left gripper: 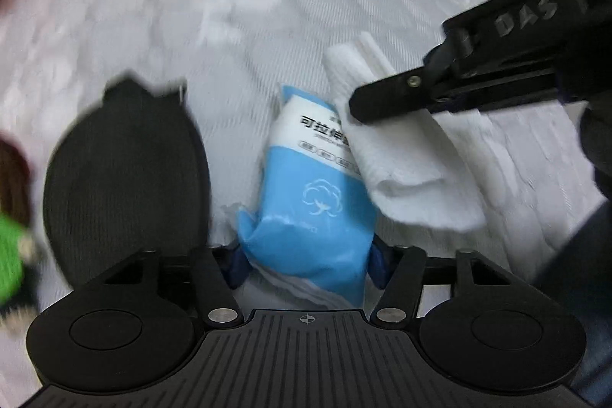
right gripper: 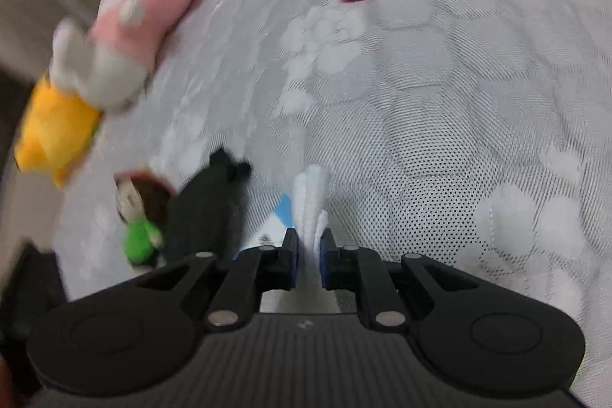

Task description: Clean container

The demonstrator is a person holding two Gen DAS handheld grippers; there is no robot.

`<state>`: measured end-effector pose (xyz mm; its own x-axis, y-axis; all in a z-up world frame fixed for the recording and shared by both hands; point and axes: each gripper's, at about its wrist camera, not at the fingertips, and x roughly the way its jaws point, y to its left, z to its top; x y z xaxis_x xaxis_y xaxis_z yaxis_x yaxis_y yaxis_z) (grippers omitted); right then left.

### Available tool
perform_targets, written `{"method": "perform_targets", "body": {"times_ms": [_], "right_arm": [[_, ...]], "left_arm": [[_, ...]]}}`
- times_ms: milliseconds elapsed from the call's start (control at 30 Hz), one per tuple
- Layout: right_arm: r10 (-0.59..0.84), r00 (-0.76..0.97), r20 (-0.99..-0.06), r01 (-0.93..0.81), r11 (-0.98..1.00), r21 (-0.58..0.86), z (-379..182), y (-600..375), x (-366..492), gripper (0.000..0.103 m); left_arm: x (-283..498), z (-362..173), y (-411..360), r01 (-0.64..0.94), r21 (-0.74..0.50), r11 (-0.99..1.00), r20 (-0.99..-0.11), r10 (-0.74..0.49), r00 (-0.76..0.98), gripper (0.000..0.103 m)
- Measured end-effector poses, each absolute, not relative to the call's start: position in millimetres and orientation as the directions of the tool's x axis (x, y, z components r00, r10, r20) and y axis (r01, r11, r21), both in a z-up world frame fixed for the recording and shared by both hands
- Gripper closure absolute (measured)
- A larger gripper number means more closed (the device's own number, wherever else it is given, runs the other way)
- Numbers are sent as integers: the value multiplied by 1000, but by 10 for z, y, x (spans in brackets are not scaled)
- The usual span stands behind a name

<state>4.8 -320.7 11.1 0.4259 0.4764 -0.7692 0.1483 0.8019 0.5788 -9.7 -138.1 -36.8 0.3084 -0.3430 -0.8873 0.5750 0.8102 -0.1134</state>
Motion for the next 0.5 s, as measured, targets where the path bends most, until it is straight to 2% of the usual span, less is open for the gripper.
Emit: {"method": "perform_targets", "body": {"times_ms": [67,200,367,433,500], "right_arm": [[513,464,-722,193,737,648,112,-3376,46,90],[483,517,-707,203,733,649,156,-3460,54,91],[437,579,-689,212,735,644,215,-3553,65,91],[417,587,-694,150,786,599,282,-3454,142,91],[436,577,-691,85,809,581,315,-3341,234,91]], "left_arm": [[-75,-310,-1516,611,5,792,-849,-320,421,43],[-85,-259,-1793,650,247,719,-743,-291,603,44],[-340,-432,-1852,701,350,622,-743,-272,612,44],[-502,-498,-1887,723,411,555,-733,-270,624,43],[-528,-491,-1901,737,383,556,-748,-281,601,42]]}}
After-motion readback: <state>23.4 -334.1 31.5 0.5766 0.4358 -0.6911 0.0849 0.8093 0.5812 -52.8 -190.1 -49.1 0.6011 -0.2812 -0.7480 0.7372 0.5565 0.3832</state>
